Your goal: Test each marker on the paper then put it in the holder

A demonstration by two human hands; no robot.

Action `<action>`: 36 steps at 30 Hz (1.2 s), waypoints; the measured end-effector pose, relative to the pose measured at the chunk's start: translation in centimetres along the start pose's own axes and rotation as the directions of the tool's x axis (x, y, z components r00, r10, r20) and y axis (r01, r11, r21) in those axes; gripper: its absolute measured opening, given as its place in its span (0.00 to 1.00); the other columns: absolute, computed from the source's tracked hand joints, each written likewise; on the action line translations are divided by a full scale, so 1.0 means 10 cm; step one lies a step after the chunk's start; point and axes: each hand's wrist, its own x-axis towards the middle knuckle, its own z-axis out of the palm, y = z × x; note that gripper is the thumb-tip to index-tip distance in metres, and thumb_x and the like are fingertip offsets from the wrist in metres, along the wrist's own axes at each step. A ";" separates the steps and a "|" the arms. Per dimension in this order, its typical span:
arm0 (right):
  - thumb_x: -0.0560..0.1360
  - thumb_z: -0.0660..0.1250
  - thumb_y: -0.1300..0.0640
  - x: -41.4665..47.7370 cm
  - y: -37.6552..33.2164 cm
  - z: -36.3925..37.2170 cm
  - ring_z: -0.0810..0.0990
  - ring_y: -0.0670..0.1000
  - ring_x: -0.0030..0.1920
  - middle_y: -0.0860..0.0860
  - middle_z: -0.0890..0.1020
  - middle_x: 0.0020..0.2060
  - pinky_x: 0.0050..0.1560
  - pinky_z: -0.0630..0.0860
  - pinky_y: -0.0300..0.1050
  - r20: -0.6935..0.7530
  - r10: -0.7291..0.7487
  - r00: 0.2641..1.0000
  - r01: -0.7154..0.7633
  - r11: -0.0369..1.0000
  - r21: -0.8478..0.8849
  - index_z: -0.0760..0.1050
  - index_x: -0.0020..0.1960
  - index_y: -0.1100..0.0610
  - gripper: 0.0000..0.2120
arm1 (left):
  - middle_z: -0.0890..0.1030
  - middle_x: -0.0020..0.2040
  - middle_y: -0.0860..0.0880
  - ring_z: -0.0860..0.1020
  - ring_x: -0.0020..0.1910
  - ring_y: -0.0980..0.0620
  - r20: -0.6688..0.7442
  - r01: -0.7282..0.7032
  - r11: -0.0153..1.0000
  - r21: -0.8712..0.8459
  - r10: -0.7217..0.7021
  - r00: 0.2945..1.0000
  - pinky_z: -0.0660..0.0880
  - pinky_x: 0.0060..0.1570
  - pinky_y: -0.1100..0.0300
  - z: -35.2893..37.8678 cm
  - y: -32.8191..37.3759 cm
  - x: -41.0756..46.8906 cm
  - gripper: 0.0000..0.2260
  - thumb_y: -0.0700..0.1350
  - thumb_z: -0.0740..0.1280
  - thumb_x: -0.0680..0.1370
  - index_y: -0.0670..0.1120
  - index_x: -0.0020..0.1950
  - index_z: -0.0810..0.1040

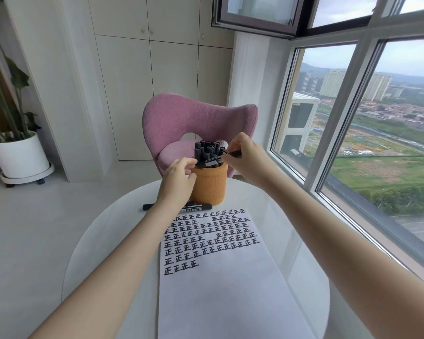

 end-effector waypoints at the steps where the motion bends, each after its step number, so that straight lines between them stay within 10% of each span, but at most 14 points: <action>1: 0.76 0.65 0.57 0.02 -0.01 0.01 0.74 0.47 0.36 0.49 0.76 0.45 0.35 0.71 0.36 -0.035 -0.009 0.999 0.009 1.000 0.003 0.70 0.53 0.59 0.08 | 0.76 0.60 0.47 0.74 0.52 0.54 0.011 -0.009 1.000 0.017 0.009 1.000 0.72 0.57 0.58 0.02 0.00 0.03 0.15 0.35 0.61 0.78 0.45 0.64 0.74; 8: 0.73 0.70 0.57 0.17 -0.07 0.07 0.78 0.56 0.42 0.52 0.79 0.40 0.45 0.76 0.55 -0.206 -0.069 0.976 0.078 0.996 0.033 0.73 0.48 0.57 0.08 | 0.70 0.59 0.46 0.74 0.53 0.51 0.072 -0.010 0.995 0.098 0.003 0.997 0.71 0.56 0.58 0.12 -0.01 0.17 0.19 0.35 0.60 0.77 0.48 0.67 0.72; 22: 0.77 0.65 0.63 0.32 -0.23 0.26 0.73 0.57 0.38 0.52 0.76 0.41 0.37 0.66 0.48 -0.220 -0.250 0.943 0.241 0.968 -0.068 0.62 0.61 0.60 0.16 | 0.63 0.57 0.49 0.71 0.51 0.52 0.052 -0.017 0.998 0.063 0.013 0.999 0.71 0.59 0.55 0.16 -0.05 0.26 0.23 0.35 0.59 0.77 0.52 0.69 0.68; 36: 0.79 0.61 0.55 0.53 -0.08 0.46 0.73 0.52 0.57 0.52 0.77 0.51 0.42 0.73 0.48 -0.180 -0.259 0.949 0.224 0.955 -0.193 0.76 0.60 0.55 0.11 | 0.69 0.62 0.43 0.74 0.56 0.46 -0.009 -0.058 0.996 -0.065 0.058 0.998 0.72 0.59 0.52 0.15 -0.23 0.21 0.24 0.31 0.61 0.75 0.45 0.70 0.66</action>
